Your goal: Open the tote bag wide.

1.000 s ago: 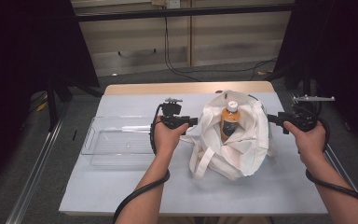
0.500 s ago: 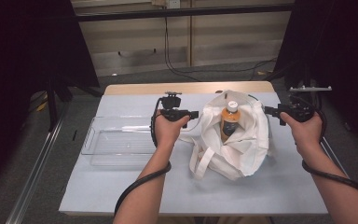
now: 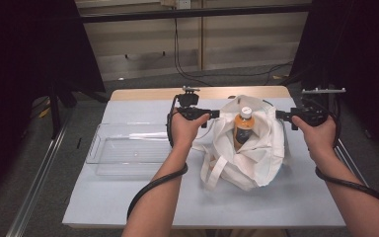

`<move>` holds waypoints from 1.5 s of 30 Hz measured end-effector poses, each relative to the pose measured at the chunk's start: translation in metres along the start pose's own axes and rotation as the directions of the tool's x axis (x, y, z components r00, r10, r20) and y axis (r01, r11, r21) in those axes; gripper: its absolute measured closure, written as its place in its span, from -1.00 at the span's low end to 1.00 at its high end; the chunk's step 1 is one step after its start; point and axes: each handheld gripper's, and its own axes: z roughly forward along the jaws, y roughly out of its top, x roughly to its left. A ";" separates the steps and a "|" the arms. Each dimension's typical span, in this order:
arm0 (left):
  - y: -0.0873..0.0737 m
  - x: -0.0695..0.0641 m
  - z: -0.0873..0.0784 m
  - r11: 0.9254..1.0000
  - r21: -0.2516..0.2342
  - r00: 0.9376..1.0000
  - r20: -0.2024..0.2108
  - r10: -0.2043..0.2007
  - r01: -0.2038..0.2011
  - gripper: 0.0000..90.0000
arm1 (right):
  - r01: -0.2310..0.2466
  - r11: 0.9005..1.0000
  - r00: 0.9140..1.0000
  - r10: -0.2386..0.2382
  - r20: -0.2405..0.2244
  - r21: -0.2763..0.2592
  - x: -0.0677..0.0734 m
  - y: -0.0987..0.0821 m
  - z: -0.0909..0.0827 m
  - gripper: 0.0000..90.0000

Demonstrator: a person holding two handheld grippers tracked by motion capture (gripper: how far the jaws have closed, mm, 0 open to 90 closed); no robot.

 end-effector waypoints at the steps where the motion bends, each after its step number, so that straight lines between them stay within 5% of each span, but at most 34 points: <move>1: -0.001 -0.003 0.003 1.000 0.015 1.000 0.009 0.000 0.000 -0.41 | 0.000 1.000 1.000 0.000 -0.007 0.004 0.002 -0.001 0.001 -0.21; 12: -0.009 -0.009 0.015 0.998 0.029 0.995 0.079 -0.054 0.051 -0.27 | -0.032 0.999 0.996 0.034 -0.085 0.029 0.010 -0.006 0.008 0.11; 20: -0.014 -0.013 0.020 0.997 0.042 0.991 0.117 -0.072 0.068 -0.11 | -0.037 0.998 0.991 0.044 -0.124 0.058 0.014 -0.010 0.010 0.75; 26: -0.014 -0.014 0.020 0.997 0.055 0.994 0.090 -0.061 0.056 0.09 | -0.052 0.997 0.989 0.060 -0.138 0.065 0.013 -0.013 0.009 0.96; 29: -0.014 -0.013 0.020 0.996 0.068 0.995 0.082 -0.062 0.056 0.36 | -0.049 0.997 0.989 0.057 -0.133 0.061 0.012 -0.013 0.009 0.99; 35: -0.012 -0.016 0.018 0.997 0.074 0.998 0.060 -0.029 0.025 0.57 | -0.055 0.997 0.990 0.061 -0.127 0.050 0.011 -0.013 0.009 0.98; 39: -0.012 -0.016 0.017 0.997 0.076 0.998 0.049 -0.028 0.024 0.72 | -0.090 0.995 0.987 0.096 -0.132 0.049 0.010 -0.012 0.010 0.42; 44: -0.012 -0.016 0.017 0.997 0.069 0.999 0.035 -0.024 0.021 0.73 | -0.131 0.988 0.985 0.139 -0.104 0.077 0.010 -0.011 0.014 0.14; 45: -0.013 -0.016 0.017 0.997 0.069 0.999 0.031 -0.019 0.017 0.74 | -0.154 0.985 0.978 0.163 -0.127 0.084 0.008 -0.011 0.016 0.08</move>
